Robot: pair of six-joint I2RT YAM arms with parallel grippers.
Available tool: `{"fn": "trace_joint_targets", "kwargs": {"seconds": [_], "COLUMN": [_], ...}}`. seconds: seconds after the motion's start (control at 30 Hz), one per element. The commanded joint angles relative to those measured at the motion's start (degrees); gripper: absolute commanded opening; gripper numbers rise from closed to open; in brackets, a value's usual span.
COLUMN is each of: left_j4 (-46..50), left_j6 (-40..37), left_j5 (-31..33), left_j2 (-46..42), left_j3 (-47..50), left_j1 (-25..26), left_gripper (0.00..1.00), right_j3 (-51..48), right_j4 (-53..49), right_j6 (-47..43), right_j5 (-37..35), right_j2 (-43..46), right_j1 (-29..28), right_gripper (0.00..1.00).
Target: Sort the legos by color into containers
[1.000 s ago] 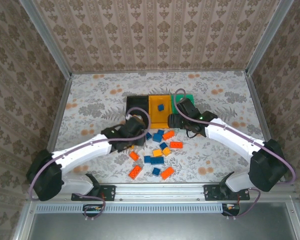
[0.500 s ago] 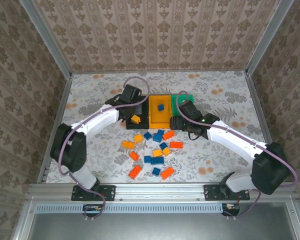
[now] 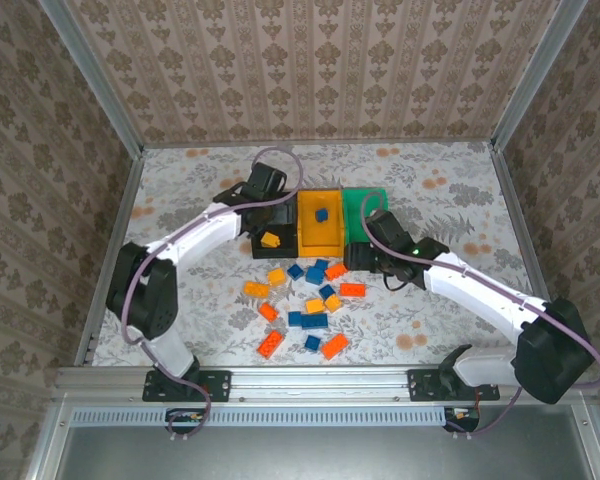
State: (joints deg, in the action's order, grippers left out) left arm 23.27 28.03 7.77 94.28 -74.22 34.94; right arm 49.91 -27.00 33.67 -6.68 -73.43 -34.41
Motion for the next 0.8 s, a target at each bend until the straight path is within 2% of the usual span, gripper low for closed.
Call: {"fn": "trace_joint_targets", "kwargs": {"seconds": [0.0,0.23,0.37,0.57,0.77], "left_j4": [-2.2,-4.9,-4.1,-0.5,1.2], "left_j6": [1.0,5.0,7.6,10.1,11.6], "left_j5": [-2.7,-2.0,-1.6,1.3,1.9], "left_j2": [-8.4,-21.7,-29.1,-38.4,-42.8], "left_j3": [2.7,16.2,24.1,31.5,34.6], "left_j1": [2.2,6.2,6.4,6.0,4.8], "left_gripper": [0.99,1.00,1.00,1.00,1.00], "right_j3": [-2.3,-5.1,-5.0,-3.9,-2.6], "right_j4": [-1.0,1.9,5.1,5.6,5.9], "right_j6": [1.1,1.7,-0.3,-1.9,-2.4], "right_j5": [2.1,2.7,4.5,4.7,3.9], "right_j2": [0.8,-2.7,-4.3,-9.9,-13.9], "right_j1": [-1.3,-7.2,-11.2,-13.1,-14.1], "right_gripper": [0.77,0.77,0.69,0.55,0.53]}}
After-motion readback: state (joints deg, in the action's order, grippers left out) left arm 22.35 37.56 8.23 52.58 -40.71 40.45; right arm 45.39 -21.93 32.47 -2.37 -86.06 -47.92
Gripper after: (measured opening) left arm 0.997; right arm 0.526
